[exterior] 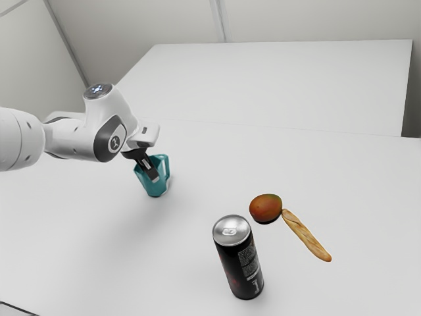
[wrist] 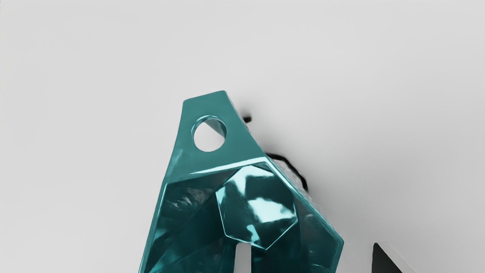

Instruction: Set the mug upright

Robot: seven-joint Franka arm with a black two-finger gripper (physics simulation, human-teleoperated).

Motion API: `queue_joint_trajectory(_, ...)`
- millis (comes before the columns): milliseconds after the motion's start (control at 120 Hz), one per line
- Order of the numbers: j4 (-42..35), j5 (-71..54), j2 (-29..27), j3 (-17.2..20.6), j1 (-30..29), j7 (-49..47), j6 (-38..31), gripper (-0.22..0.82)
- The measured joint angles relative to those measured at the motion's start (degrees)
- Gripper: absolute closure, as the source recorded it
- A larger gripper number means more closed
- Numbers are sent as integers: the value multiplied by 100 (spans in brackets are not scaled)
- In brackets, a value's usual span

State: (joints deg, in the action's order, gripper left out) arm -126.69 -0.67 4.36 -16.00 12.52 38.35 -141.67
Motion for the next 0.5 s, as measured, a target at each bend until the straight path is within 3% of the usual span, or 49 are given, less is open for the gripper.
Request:
queue_joint_trajectory(225, 50, 10, -51, 0, -8, -17, 26, 20)
queue_joint_trajectory(500, 137, 26, -225, 1, -23, -27, 74, 14)
